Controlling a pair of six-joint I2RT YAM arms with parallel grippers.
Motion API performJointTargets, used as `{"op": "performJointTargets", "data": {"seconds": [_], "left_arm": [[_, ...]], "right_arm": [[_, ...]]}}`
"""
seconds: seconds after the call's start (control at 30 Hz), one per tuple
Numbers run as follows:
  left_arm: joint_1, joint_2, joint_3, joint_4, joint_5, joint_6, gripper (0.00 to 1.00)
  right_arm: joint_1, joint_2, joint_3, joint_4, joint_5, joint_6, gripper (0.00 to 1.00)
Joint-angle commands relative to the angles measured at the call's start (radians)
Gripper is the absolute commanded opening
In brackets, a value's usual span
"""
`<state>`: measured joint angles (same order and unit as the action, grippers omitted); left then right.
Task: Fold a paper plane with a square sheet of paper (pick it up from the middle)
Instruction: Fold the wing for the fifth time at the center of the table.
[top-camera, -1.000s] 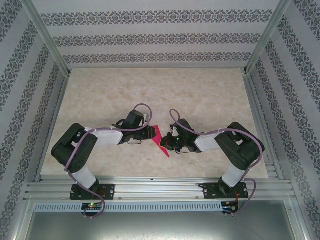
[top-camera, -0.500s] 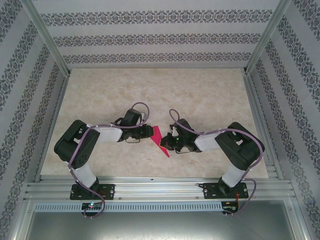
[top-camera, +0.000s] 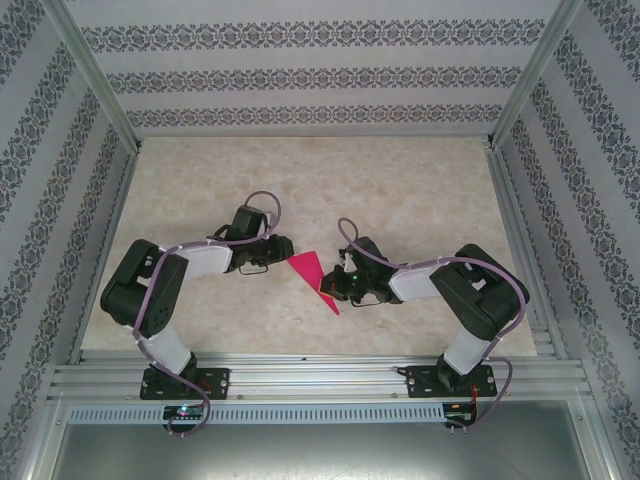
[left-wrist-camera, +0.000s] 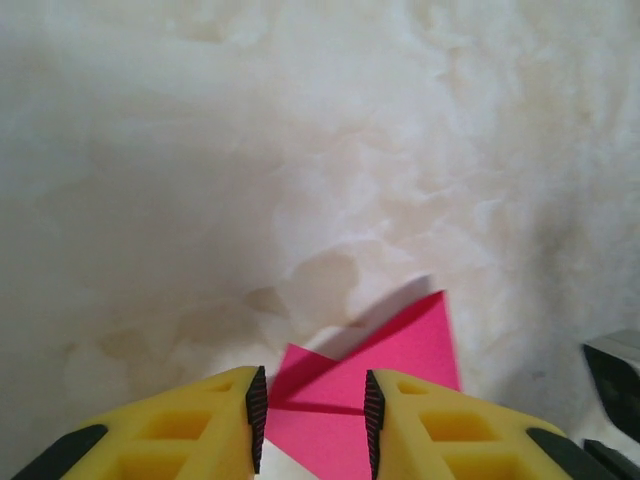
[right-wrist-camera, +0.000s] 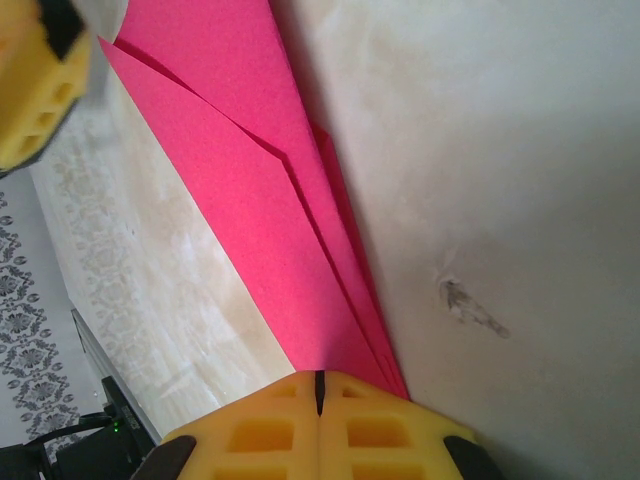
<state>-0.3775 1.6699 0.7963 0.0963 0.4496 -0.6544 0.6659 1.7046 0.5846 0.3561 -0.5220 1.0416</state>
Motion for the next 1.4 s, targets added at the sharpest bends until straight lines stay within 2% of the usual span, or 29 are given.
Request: {"op": "performJointTargets", "data": {"seconds": [0.0, 0.17, 0.3, 0.43, 0.53, 0.7, 0.8, 0.9, 1.03, 1.17, 1.37], "left_arm": [[-0.006, -0.100, 0.012, -0.030, 0.040, 0.009, 0.35], [-0.093, -0.114, 0.006, -0.015, 0.081, 0.000, 0.32], [-0.166, -0.038, 0.011, 0.021, 0.089, -0.024, 0.26], [-0.202, 0.045, 0.023, 0.068, 0.115, -0.053, 0.24], [-0.210, 0.099, 0.033, 0.079, 0.116, -0.060, 0.23], [-0.207, 0.149, 0.046, -0.020, 0.011, -0.070, 0.16], [-0.207, 0.166, 0.043, -0.020, 0.014, -0.065, 0.15], [-0.207, 0.167, 0.044, -0.019, 0.015, -0.062, 0.15], [-0.207, 0.162, 0.055, -0.038, 0.008, -0.052, 0.15], [-0.207, 0.161, 0.062, -0.058, -0.005, -0.043, 0.14], [-0.207, 0.164, 0.061, -0.061, -0.021, -0.052, 0.12]], "right_arm": [[0.020, 0.055, -0.032, -0.165, 0.048, -0.005, 0.00], [0.024, 0.054, -0.023, -0.154, 0.061, 0.012, 0.00], [0.026, 0.047, -0.016, -0.154, 0.062, 0.015, 0.00], [0.026, 0.037, -0.016, -0.155, 0.064, 0.015, 0.00], [0.026, 0.028, -0.017, -0.155, 0.064, 0.014, 0.00], [0.028, -0.039, -0.035, -0.108, 0.021, -0.002, 0.00], [0.036, -0.089, -0.024, -0.092, -0.035, -0.022, 0.00], [0.038, -0.112, -0.013, -0.112, -0.026, -0.040, 0.00], [0.031, -0.060, 0.003, -0.152, -0.039, -0.060, 0.00], [0.031, -0.001, -0.053, -0.092, -0.070, -0.038, 0.00], [0.033, -0.029, -0.172, -0.053, -0.071, -0.023, 0.00]]}}
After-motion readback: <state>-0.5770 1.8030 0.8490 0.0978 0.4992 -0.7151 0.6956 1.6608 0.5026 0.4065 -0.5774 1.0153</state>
